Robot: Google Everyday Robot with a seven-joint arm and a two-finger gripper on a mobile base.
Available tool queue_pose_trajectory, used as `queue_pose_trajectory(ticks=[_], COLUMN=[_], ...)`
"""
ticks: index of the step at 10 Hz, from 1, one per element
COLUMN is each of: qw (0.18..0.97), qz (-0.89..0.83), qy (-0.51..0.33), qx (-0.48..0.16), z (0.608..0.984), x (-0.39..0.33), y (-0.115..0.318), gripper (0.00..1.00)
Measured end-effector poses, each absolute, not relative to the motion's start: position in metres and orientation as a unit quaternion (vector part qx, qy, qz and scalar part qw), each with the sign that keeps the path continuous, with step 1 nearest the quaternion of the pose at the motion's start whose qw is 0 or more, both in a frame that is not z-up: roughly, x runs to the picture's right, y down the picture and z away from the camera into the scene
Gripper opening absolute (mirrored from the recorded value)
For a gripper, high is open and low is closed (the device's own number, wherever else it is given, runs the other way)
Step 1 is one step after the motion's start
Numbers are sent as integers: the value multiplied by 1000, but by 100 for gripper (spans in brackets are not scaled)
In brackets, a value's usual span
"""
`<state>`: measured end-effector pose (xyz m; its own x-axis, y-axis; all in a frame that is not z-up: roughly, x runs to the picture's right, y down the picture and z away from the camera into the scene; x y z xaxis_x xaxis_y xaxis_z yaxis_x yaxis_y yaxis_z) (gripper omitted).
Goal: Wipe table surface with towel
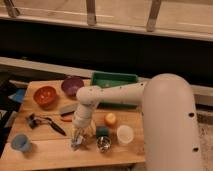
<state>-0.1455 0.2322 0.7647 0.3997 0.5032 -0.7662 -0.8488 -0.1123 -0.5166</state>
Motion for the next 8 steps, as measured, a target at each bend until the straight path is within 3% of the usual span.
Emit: queue_pose_trajectory(ticks=[4,8], qw=[663,652], qz=[506,483], qy=[149,134], qx=[-531,-569], z=[775,747], x=[-159,-186], y=[210,251], gripper=[0,0])
